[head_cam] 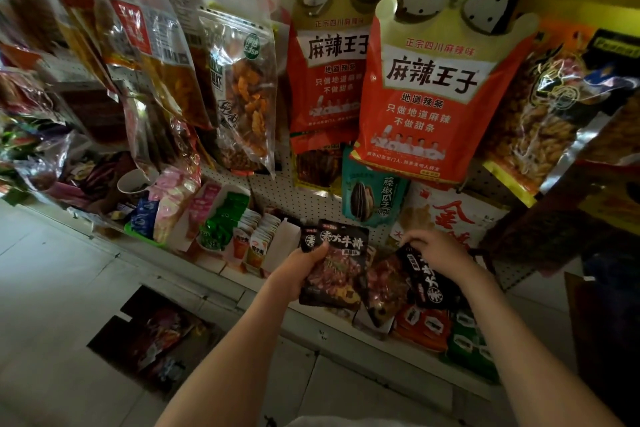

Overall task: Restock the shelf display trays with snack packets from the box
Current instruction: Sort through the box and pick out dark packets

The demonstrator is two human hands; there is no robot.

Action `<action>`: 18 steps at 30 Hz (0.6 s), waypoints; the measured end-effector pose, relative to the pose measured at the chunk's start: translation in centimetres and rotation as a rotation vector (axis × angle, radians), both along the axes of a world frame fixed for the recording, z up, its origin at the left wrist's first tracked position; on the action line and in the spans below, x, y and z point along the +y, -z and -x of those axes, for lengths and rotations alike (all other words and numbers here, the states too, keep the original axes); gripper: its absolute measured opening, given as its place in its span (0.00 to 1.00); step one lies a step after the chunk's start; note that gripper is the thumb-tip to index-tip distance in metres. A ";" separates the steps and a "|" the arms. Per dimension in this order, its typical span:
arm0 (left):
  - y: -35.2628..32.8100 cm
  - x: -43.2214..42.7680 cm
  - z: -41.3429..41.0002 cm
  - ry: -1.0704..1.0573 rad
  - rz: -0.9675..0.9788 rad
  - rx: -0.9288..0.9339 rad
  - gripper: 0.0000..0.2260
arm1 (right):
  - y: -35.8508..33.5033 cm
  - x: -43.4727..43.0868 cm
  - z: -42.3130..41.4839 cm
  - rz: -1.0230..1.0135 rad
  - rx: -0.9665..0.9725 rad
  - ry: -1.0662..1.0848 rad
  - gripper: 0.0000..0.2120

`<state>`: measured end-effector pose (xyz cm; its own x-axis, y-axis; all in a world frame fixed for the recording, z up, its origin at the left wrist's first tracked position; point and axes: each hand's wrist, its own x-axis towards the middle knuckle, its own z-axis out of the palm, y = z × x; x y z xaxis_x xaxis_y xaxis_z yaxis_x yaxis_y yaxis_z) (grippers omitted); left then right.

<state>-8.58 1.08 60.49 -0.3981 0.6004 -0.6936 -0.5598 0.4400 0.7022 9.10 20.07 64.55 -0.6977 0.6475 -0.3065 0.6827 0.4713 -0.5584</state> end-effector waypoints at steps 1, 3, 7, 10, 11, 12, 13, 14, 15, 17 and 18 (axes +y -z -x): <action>-0.3 0.2 -0.1 0.051 0.016 0.029 0.14 | -0.5 -0.3 0.5 -0.039 -0.027 -0.059 0.16; -0.6 0.9 -0.6 0.166 0.025 0.087 0.14 | -1.3 -1.1 1.6 -0.070 -0.039 -0.152 0.14; -0.9 2.0 -1.9 0.354 0.020 0.219 0.17 | -1.7 -2.6 3.6 -0.069 0.000 -0.245 0.12; -1.1 2.1 -2.6 0.420 0.003 0.172 0.13 | -1.7 -3.3 4.3 -0.125 -0.006 -0.269 0.11; -1.1 2.1 -2.7 0.422 -0.019 0.136 0.14 | -1.7 -3.4 4.5 -0.129 0.002 -0.263 0.10; -1.0 2.0 -2.6 0.421 -0.038 0.112 0.18 | -1.7 -3.5 4.7 -0.123 0.011 -0.255 0.10; -0.8 1.8 -2.5 0.421 -0.049 0.093 0.22 | -1.7 -3.5 4.8 -0.115 0.016 -0.243 0.10; -0.5 1.7 -2.4 0.416 -0.058 0.071 0.25 | -1.6 -3.6 4.9 -0.111 0.016 -0.234 0.10; -0.4 1.6 -2.4 0.405 -0.072 0.040 0.22 | -1.5 -3.6 5.0 -0.109 0.014 -0.229 0.10; -0.2 1.4 -2.5 0.382 -0.094 0.002 0.14 | -1.3 -3.5 5.2 -0.110 0.017 -0.216 0.10; -0.2 1.4 -2.5 0.376 -0.099 0.006 0.12 | -1.0 -3.5 5.2 -0.110 0.023 -0.210 0.09</action>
<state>-6.05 2.44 60.71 -0.1412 0.7694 -0.6230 -0.3682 0.5433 0.7545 3.87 16.56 65.57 -0.8265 0.5163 -0.2242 0.5509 0.6603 -0.5104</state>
